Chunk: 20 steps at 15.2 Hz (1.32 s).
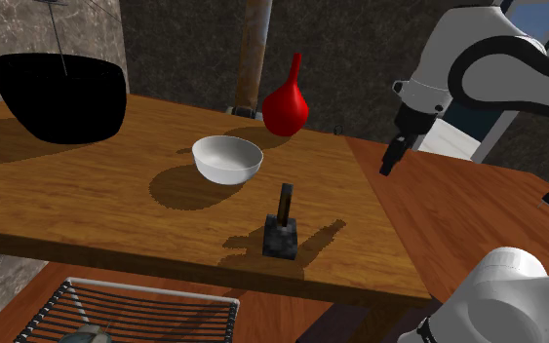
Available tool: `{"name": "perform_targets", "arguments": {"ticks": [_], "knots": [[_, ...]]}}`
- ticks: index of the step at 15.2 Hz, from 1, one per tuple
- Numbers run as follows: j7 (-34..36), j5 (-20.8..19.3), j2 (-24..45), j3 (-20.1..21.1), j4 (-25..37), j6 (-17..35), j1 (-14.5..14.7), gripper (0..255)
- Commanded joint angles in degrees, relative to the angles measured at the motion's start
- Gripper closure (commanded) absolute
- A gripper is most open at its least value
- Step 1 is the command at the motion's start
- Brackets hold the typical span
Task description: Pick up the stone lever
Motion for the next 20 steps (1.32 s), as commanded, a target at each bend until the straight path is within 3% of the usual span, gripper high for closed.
{"name": "perform_targets", "arguments": {"ticks": [1,10,20], "knots": [[0.0,0.0,0.0,0.0,0.0,0.0,0.0,0],[25.5,12.5,2.9,12.1,1.8,-1.0,-0.8,0],[53.6,22.1,14.8,25.3,11.8,2.9,-4.3,0]]}}
